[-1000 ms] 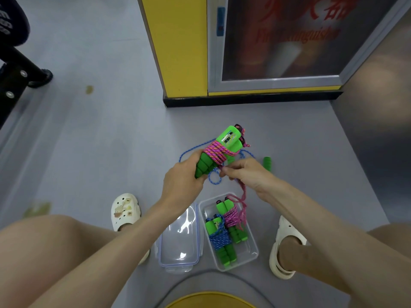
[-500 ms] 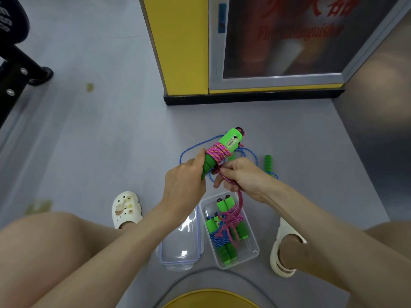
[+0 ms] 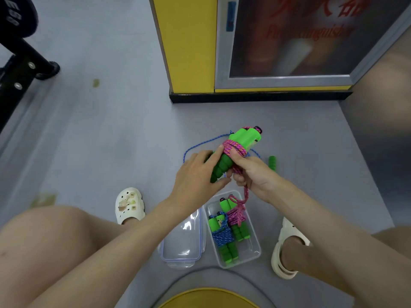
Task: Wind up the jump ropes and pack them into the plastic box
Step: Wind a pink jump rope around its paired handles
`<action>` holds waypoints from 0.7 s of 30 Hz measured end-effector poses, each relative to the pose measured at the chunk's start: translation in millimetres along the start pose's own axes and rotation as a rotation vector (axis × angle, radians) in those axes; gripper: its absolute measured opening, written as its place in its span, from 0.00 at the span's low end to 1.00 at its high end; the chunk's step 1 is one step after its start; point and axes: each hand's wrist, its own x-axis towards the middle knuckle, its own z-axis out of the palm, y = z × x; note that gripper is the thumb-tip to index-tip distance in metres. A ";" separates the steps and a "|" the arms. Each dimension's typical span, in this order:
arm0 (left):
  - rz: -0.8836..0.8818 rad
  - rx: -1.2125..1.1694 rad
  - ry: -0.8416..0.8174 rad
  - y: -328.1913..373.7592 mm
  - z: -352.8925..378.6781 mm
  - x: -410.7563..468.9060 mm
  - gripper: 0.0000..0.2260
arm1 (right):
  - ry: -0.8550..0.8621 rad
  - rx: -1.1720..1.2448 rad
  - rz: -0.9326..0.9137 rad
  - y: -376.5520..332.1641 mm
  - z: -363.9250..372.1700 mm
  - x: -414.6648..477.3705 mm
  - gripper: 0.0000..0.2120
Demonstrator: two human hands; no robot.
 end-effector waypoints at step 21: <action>-0.669 -1.068 -0.141 -6.6 -28.2 14.5 0.18 | -0.057 -0.372 -0.006 -1.9 -6.1 -6.0 0.05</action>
